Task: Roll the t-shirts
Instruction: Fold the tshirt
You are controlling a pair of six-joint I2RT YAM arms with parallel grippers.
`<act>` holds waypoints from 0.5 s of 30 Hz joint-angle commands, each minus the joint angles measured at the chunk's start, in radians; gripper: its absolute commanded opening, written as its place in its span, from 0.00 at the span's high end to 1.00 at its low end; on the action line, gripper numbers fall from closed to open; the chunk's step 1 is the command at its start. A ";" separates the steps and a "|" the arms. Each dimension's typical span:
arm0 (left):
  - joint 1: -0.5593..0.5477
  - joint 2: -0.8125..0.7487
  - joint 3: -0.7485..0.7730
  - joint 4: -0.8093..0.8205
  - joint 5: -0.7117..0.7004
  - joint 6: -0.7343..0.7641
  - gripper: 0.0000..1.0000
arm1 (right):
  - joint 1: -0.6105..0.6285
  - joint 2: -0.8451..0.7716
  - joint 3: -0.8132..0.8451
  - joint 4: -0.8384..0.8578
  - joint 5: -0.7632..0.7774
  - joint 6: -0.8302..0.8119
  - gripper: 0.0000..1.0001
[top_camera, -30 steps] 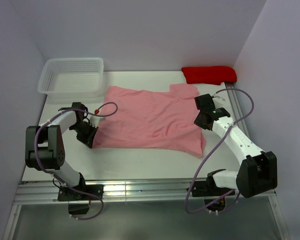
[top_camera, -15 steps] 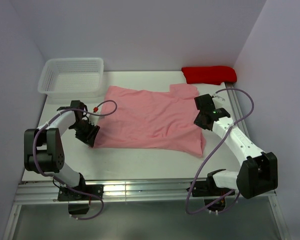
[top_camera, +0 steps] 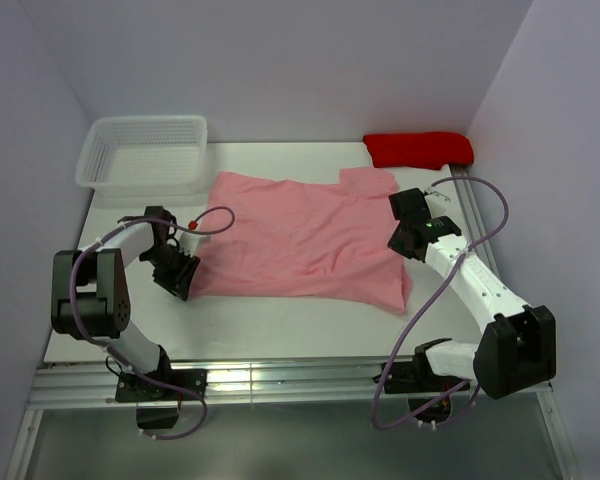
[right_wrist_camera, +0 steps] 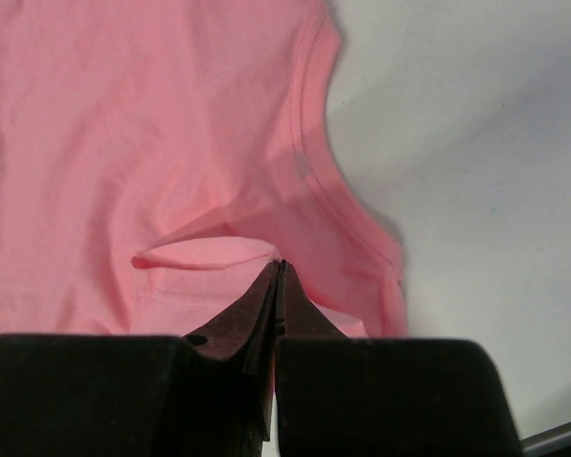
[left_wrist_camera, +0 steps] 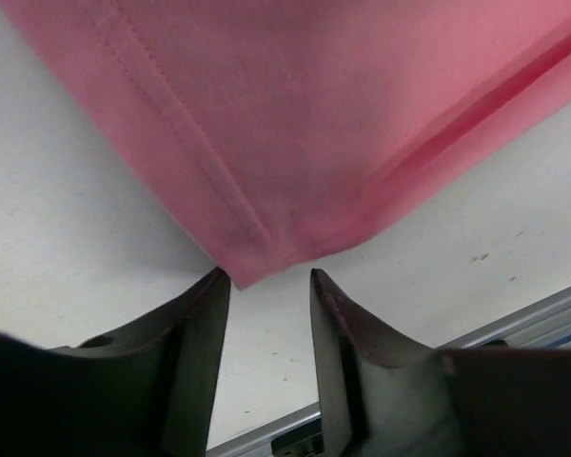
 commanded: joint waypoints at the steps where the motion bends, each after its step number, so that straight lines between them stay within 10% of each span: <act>1: -0.001 0.020 0.003 0.027 0.041 -0.012 0.61 | 0.006 -0.030 0.013 0.011 0.029 0.006 1.00; 6: -0.001 0.008 0.028 0.030 0.042 -0.034 0.99 | 0.006 -0.028 0.020 0.009 0.031 0.005 1.00; 15: 0.000 -0.022 0.115 -0.033 0.030 -0.037 1.00 | 0.006 -0.059 0.047 -0.012 0.060 -0.001 1.00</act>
